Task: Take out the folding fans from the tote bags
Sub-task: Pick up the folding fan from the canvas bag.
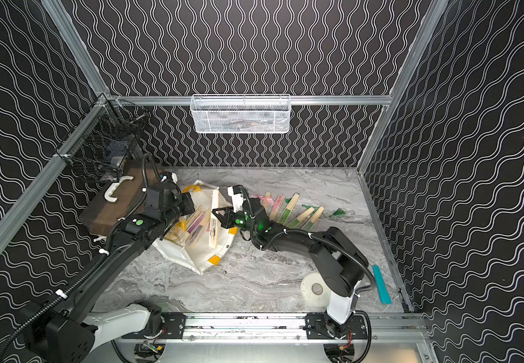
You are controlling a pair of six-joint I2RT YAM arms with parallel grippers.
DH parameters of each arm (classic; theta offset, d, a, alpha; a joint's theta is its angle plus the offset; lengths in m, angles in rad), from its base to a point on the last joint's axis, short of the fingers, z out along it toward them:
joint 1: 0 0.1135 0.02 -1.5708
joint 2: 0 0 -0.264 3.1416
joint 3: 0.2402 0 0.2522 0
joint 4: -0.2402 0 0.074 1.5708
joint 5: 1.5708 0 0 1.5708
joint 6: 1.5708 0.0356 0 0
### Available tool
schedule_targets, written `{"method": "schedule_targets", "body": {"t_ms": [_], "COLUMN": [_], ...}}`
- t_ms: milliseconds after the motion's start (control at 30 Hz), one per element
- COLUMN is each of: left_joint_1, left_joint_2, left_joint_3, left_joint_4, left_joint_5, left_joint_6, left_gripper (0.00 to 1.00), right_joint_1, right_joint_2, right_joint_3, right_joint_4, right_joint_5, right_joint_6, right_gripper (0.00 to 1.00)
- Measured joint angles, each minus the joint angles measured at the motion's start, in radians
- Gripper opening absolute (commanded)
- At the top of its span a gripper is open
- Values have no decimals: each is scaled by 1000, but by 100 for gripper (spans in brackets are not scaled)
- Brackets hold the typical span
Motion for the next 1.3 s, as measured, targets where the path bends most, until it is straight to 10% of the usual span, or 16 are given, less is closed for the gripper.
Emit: {"method": "schedule_targets", "body": {"t_ms": [400,667,1300], "left_joint_1": [0,1,2], "left_joint_2": [39,-3,-10], "left_joint_3": [39,38,38], "left_joint_4": [15,9,6], "left_joint_5": [-31,-37,-6], "left_joint_6": [3,16,24], "left_gripper": [0,0,0], "right_joint_1": [-184,-295,-412], "right_joint_2": [-335,-564,-598], "right_joint_3": [-196,-147,-391], "right_joint_4": [-70,-446,-935], "right_joint_5": [-47,-58,-332], "right_joint_6": [13,17,-82], "right_gripper": [7,7,8]}}
